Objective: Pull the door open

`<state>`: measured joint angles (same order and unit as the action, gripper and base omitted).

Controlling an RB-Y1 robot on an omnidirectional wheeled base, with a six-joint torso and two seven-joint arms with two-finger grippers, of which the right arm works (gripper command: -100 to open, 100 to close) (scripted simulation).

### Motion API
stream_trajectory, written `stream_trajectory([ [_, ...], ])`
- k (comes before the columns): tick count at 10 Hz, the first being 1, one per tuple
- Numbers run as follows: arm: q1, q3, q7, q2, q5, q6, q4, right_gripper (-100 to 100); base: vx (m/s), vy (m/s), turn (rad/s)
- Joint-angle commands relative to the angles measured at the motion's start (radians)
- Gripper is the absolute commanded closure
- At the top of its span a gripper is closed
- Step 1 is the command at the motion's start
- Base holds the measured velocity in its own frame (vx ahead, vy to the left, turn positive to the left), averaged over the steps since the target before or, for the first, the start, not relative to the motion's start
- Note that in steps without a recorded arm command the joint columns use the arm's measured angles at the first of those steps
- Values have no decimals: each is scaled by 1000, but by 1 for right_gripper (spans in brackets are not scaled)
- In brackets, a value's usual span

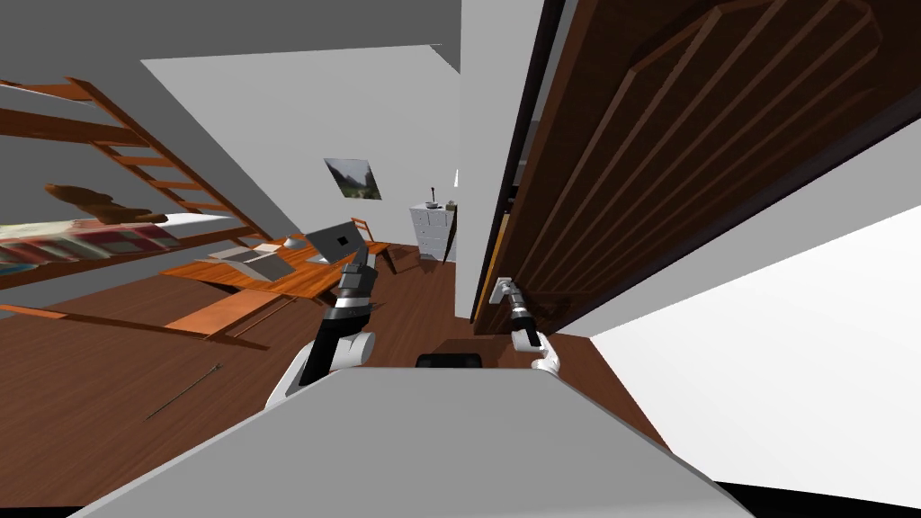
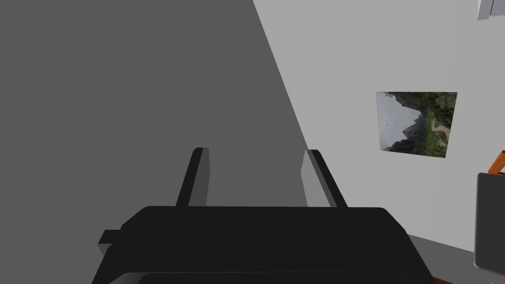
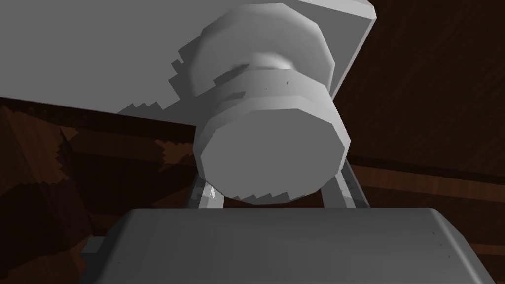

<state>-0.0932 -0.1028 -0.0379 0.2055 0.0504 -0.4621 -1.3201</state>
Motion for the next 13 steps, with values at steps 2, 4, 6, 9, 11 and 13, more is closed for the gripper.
stream_trajectory([
  [2,5,31,50,-13,-60,-9,-8,100,-50,-34,62],
  [4,2,42,87,-14,-108,-6,-14,100,-49,-32,81],
  [6,-2,53,124,-15,-156,-2,-21,100,-56,-38,70],
  [9,-5,64,161,-15,-203,1,-27,100,-38,-29,46],
  [11,-9,75,199,-16,-251,5,-33,100,-14,-6,45],
  [13,-12,86,236,-17,-298,9,-40,100,-51,-37,76],
])
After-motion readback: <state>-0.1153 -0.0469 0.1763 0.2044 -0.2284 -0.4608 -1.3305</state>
